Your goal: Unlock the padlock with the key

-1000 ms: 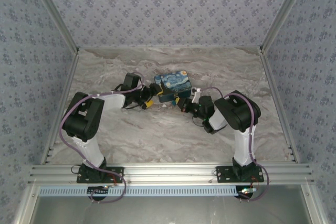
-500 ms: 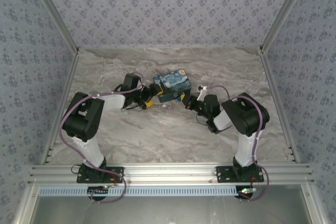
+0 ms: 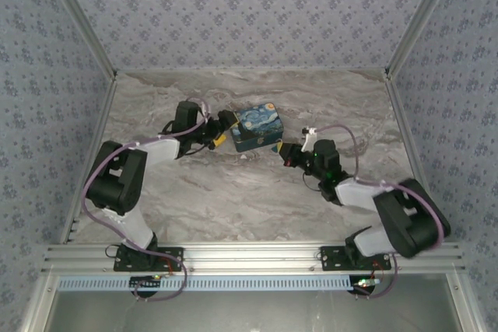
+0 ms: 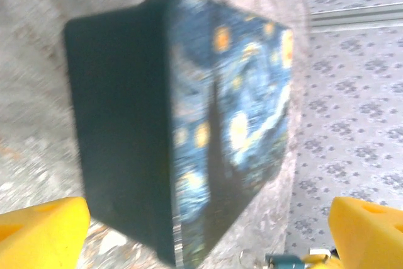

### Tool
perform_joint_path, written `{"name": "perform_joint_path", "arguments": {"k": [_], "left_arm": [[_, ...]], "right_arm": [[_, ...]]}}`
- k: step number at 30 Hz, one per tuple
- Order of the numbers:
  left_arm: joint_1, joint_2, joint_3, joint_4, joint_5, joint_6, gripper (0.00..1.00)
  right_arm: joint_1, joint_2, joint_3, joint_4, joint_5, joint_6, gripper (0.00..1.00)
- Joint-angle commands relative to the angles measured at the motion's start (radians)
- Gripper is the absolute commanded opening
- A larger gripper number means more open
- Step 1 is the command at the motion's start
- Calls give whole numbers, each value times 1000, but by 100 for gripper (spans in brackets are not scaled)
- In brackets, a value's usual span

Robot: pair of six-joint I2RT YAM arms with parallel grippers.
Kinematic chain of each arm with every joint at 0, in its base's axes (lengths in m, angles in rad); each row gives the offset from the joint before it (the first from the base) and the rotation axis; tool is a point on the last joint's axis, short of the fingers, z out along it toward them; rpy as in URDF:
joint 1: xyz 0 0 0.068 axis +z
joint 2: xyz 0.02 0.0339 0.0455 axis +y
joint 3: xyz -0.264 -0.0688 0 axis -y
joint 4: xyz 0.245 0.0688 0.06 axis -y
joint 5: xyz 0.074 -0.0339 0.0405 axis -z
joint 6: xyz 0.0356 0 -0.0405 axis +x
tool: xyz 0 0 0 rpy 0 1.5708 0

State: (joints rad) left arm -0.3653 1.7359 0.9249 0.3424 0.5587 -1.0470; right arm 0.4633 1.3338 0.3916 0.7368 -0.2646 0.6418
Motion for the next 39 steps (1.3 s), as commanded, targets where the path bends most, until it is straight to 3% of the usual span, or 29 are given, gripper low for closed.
{"name": "perform_joint_path", "arguments": {"k": [1, 6, 12, 20, 27, 39], "left_arm": [[4, -52, 58, 191, 12, 24, 98], [5, -60, 99, 263, -20, 89, 98], [3, -131, 50, 311, -89, 289, 99], [-18, -263, 3, 156, -131, 607, 99], [-18, -361, -18, 47, -180, 725, 99], [-18, -402, -11, -12, -201, 744, 100]], "right_arm": [[7, -158, 17, -330, 43, -100, 2], [-15, -375, 36, -641, 30, -138, 2], [-23, -575, 61, -936, -2, -128, 2], [-22, -621, 98, -1224, -51, -64, 2], [-19, -585, 69, -1271, -73, -20, 2], [-2, -463, 38, -1211, -120, -20, 2]]}}
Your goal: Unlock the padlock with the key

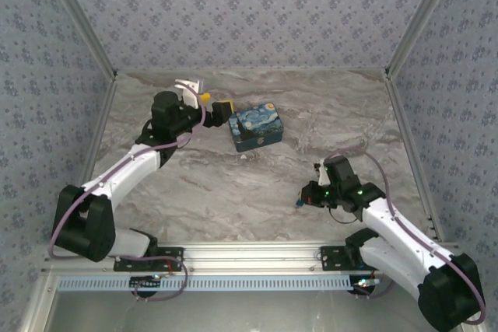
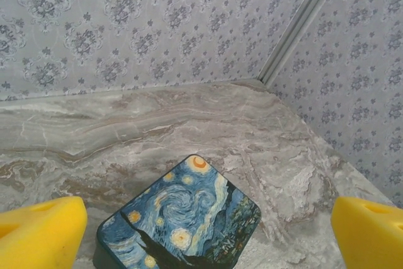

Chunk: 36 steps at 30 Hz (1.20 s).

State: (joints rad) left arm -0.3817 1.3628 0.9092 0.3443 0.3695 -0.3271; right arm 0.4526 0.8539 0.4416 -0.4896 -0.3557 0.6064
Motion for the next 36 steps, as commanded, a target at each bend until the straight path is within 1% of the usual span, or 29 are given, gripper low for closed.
{"name": "perform_joint_path", "arguments": {"k": [1, 16, 24, 26, 30, 32, 36], "left_arm": [[-2, -29, 8, -18, -14, 25, 99], [-2, -24, 17, -51, -29, 14, 99], [-2, -23, 20, -60, -31, 11, 99], [-2, -23, 20, -62, -30, 11, 100], [-2, -24, 21, -73, -27, 15, 100], [-2, -25, 22, -79, -30, 18, 100], [-2, -34, 20, -91, -37, 26, 99]], "right_arm": [[10, 23, -15, 20, -30, 16, 2], [21, 108, -50, 107, -8, 16, 2], [27, 179, -51, 168, 9, 15, 4], [26, 194, -46, 169, 22, 15, 8], [27, 201, -37, 174, 68, 16, 24], [26, 196, -28, 173, 82, 13, 28], [21, 169, 5, 132, 136, -6, 33]]}}
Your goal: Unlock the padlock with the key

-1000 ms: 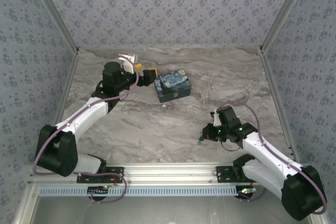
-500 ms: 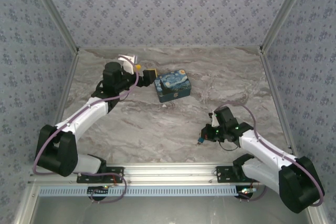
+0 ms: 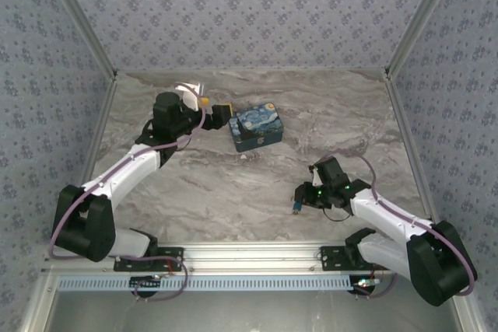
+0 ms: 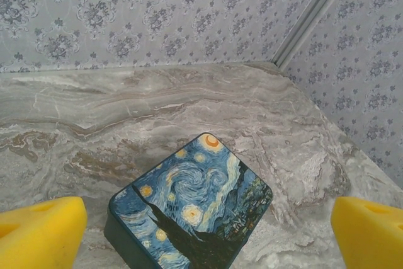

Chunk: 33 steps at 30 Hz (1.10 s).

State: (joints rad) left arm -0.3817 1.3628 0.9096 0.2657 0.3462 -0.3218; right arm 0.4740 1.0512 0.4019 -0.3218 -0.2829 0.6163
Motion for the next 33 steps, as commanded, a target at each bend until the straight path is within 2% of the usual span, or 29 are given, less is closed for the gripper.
{"name": "perform_joint_path", "arguments": {"k": [1, 4, 8, 9, 14, 18, 24, 27, 33], "left_arm": [[-2, -38, 18, -12, -17, 23, 99], [-2, -49, 10, -13, -41, 26, 99], [-2, -76, -8, -6, -77, 37, 99], [-2, -84, -14, -5, -83, 44, 99], [-2, -114, -21, -30, -98, 71, 99], [-2, -133, -28, -45, -114, 81, 99], [0, -151, -41, -46, -126, 89, 99], [0, -154, -41, -51, -128, 92, 99], [3, -160, -37, -77, -140, 103, 100]], "right_arm": [[-3, -41, 55, -46, 79, -19, 34], [-14, -95, 88, -83, 136, -37, 41], [-39, -179, 144, -138, 243, -91, 56], [-46, -206, 154, -145, 273, -108, 61], [-79, -332, 184, -141, 448, -131, 99], [-102, -392, 184, -108, 594, -164, 100], [-119, -387, 175, -96, 785, -178, 100], [-123, -387, 136, -20, 810, -252, 100], [-136, -381, 1, 226, 796, -531, 100]]}}
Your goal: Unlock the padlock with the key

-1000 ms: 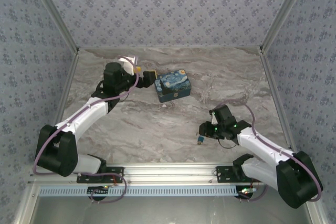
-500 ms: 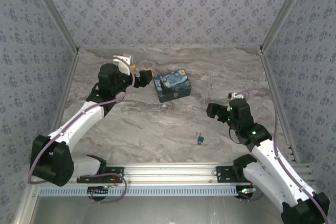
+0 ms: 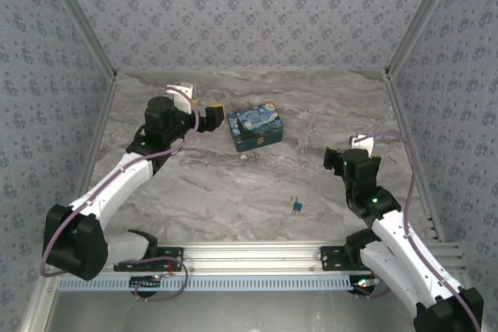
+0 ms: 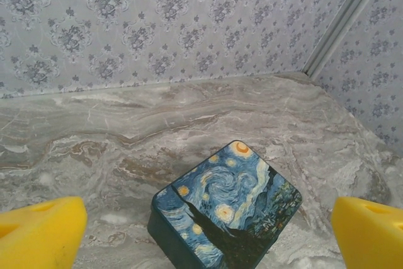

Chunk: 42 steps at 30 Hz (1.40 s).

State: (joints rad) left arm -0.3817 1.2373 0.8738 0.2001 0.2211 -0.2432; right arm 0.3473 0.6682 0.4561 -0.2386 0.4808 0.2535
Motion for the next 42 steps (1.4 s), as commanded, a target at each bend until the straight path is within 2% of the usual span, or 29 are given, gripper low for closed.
{"name": "perform_joint_path", "arguments": {"k": [1, 4, 11, 15, 22, 27, 31, 33, 35, 37, 42], "left_arm": [[3, -36, -2, -15, -18, 25, 99], [6, -38, -5, -15, -24, 25, 99], [9, -41, -6, -22, -28, 24, 100], [11, -43, -4, -24, -35, 20, 99], [16, -40, -3, -34, -39, 19, 99], [24, -48, 11, -107, -73, 48, 99], [36, -71, -16, -125, -154, 83, 100], [42, -82, -41, -118, -193, 150, 100], [45, -91, -70, -112, -289, 205, 99], [61, -91, -101, -107, -361, 242, 99], [132, -68, -179, -69, -471, 196, 100]], "right_arm": [[-15, 8, -85, 192, 20, -208, 100], [-45, 42, -161, 330, -24, -267, 100], [-203, 204, -233, 552, -135, -200, 100], [-274, 313, -228, 676, -302, -235, 100], [-308, 544, -189, 928, -483, -316, 100], [-312, 662, -172, 1048, -520, -384, 100], [-347, 795, -195, 1217, -547, -358, 100], [-361, 848, -179, 1250, -538, -333, 100], [-380, 836, -109, 1099, -511, -300, 100], [-403, 849, -62, 1030, -512, -271, 100], [-404, 851, -66, 1034, -505, -266, 100]]}}
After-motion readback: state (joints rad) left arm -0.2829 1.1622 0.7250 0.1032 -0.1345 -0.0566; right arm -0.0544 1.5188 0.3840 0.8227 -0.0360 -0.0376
